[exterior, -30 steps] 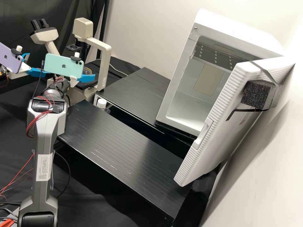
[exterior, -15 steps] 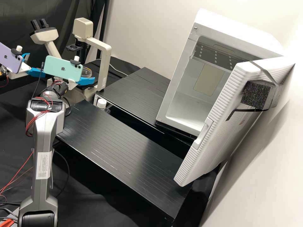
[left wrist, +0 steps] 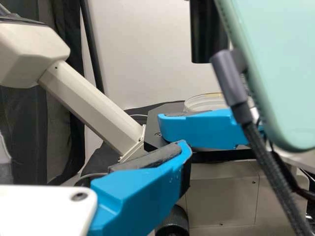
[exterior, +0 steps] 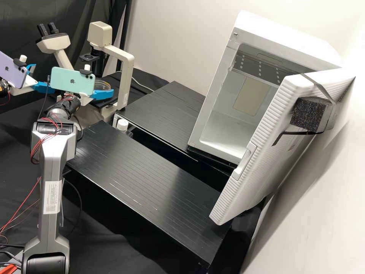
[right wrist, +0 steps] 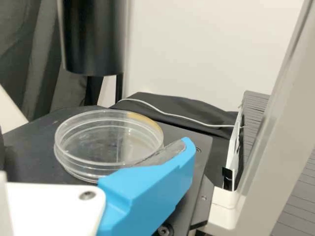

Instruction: Move the petri dish to the bench.

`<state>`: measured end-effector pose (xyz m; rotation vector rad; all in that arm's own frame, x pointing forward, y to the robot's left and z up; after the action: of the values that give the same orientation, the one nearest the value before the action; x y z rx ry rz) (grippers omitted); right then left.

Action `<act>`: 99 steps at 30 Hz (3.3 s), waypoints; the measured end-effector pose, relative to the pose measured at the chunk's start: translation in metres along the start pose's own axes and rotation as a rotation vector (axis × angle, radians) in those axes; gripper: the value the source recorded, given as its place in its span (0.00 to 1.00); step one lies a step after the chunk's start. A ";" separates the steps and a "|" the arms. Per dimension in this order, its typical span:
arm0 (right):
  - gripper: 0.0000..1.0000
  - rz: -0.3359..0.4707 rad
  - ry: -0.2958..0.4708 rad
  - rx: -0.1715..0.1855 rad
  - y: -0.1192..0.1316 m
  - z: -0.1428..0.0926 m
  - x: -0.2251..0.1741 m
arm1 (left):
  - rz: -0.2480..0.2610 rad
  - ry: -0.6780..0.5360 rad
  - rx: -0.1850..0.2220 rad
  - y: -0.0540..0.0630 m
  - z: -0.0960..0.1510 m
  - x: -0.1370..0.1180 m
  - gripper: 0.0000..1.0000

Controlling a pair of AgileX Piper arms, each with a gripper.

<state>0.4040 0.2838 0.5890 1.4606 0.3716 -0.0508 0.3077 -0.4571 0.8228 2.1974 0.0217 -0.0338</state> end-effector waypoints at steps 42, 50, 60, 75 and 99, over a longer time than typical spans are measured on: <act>0.00 -0.150 -0.113 0.023 -0.010 0.000 0.012 | 0.000 0.000 0.000 0.000 0.000 0.000 1.00; 0.00 -0.158 -0.115 0.029 -0.010 0.000 0.013 | 0.000 0.000 0.000 0.000 0.000 0.000 1.00; 0.00 -0.156 -0.117 0.023 -0.009 0.001 0.013 | 0.000 0.000 0.000 0.000 0.000 0.000 1.00; 0.00 -0.158 -0.117 0.025 -0.008 0.000 0.013 | 0.000 0.000 0.000 0.000 0.000 0.000 1.00; 0.00 -0.041 -0.007 -0.011 0.030 0.023 -0.052 | 0.000 0.000 0.000 0.000 0.000 0.000 1.00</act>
<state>0.3673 0.2552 0.6337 1.4421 0.3959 -0.0867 0.3077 -0.4571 0.8228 2.1974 0.0217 -0.0338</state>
